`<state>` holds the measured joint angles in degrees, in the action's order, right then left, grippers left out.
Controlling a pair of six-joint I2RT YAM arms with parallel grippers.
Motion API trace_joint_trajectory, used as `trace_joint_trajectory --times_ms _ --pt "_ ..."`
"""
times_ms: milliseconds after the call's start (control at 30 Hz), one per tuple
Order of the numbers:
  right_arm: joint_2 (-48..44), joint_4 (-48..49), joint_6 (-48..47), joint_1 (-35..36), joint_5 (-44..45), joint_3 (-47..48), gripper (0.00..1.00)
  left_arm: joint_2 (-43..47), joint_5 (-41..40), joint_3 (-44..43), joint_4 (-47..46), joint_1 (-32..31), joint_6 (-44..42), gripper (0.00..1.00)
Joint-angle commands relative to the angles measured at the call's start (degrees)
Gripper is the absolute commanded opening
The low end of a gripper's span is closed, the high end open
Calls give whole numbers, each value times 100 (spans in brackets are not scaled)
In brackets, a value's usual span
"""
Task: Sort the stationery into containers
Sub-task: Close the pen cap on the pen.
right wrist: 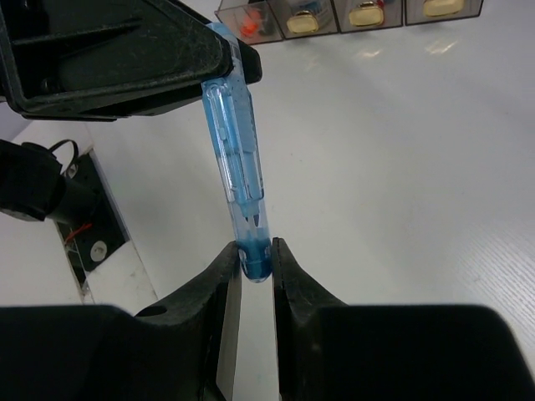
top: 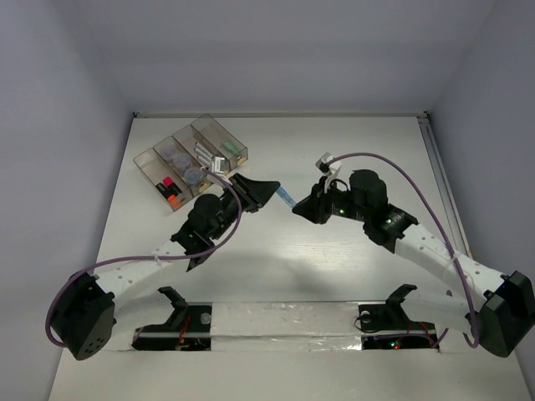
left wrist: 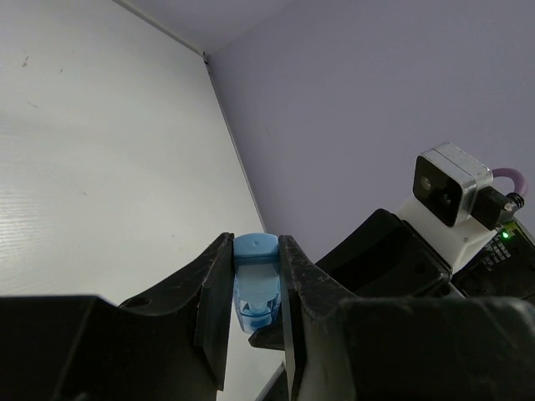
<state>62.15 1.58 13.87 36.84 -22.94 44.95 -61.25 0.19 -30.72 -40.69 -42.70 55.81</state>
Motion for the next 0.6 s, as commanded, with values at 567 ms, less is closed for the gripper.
trace_joint_trajectory --times_ms 567 --pt "465 1511 -192 -590 -62 1684 0 -397 1203 584 -396 -1171 685 0"
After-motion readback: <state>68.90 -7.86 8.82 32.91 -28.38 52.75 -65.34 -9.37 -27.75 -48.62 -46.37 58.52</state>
